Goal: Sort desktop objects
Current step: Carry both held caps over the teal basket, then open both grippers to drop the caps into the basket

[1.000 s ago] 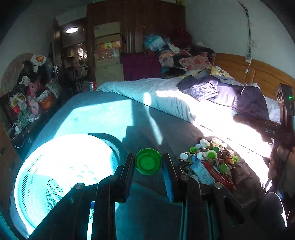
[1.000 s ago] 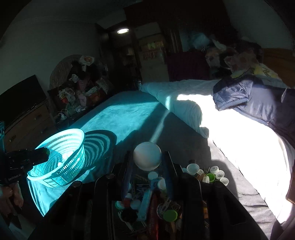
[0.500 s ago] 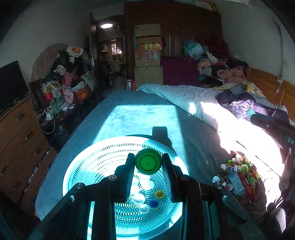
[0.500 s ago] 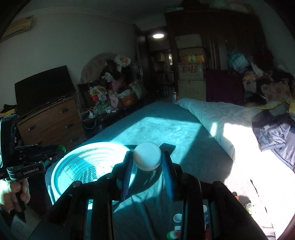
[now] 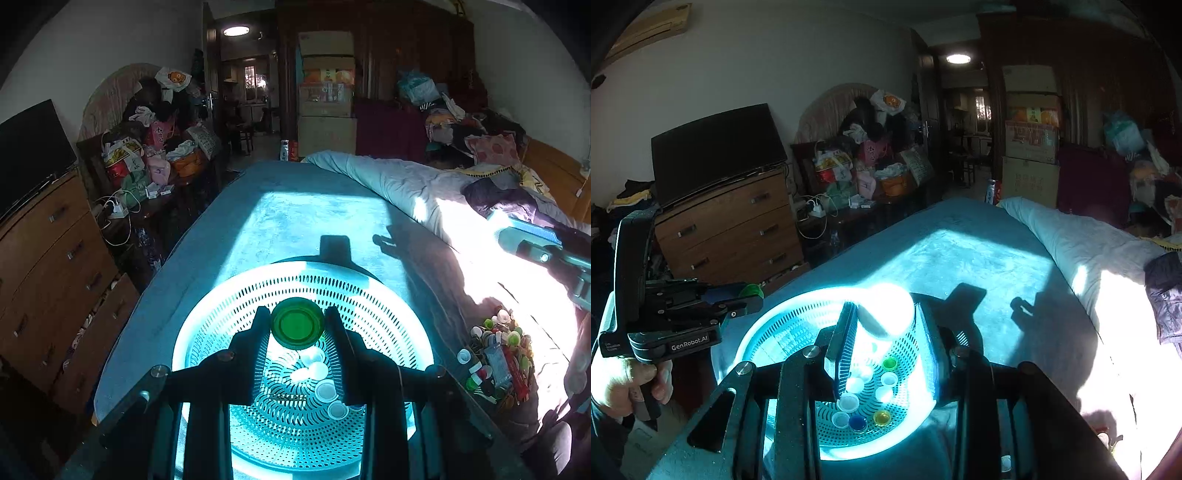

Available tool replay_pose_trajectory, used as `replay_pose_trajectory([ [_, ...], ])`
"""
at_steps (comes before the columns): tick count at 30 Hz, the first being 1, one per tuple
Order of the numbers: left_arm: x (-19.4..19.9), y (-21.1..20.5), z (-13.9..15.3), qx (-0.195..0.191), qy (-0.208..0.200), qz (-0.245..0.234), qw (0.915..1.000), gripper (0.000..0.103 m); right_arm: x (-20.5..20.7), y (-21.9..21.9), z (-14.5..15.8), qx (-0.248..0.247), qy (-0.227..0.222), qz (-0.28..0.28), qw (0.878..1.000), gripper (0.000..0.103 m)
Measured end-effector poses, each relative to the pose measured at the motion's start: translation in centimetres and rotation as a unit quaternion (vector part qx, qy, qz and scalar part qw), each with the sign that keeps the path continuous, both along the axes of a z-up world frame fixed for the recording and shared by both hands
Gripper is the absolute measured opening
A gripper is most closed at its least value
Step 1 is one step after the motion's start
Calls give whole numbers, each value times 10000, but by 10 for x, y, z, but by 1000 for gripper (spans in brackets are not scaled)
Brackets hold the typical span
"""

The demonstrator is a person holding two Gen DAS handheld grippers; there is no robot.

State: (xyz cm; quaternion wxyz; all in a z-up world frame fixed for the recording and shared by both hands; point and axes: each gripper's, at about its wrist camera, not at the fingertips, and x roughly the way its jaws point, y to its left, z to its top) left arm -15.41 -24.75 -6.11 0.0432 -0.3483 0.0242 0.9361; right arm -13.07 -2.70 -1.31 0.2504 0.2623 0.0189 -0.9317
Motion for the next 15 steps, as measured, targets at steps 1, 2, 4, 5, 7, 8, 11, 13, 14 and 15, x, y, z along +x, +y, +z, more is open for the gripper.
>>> replay_pose_trajectory([
  [1, -6, 0, -4, -42, -153, -22, 9999, 31, -4, -5, 0, 11, -98, 68, 9999, 30],
  [2, -11, -1, -9, -67, -335, -71, 9994, 31, -9, -9, 0, 31, -227, 140, 9996, 30],
  [4, -21, -1, -18, -81, -648, -124, 9978, 31, -22, -19, -4, 50, -585, 319, 9978, 30],
  [5, -25, -2, -22, -102, -769, -146, 9969, 31, -28, -23, -6, 32, -755, 389, 9964, 30],
  [7, -29, -4, -26, -71, -913, -156, 9957, 31, -36, -28, -8, 15, -1003, 493, 9937, 30],
  [8, -31, -5, -27, -65, -954, -150, 9953, 31, -40, -30, -10, 2, -1121, 545, 9922, 30],
  [11, -34, -4, -31, -85, -1017, -132, 9947, 31, -46, -36, -14, 17, -1315, 610, 9894, 30],
  [13, -34, -3, -32, -127, -1039, -140, 9944, 31, -48, -39, -16, 28, -1361, 628, 9887, 30],
  [14, -35, -1, -33, -125, -1052, -145, 9943, 31, -49, -41, -17, 38, -1371, 636, 9885, 30],
  [15, -35, -1, -33, -128, -1054, -150, 9942, 31, -49, -42, -18, 41, -1385, 651, 9882, 30],
])
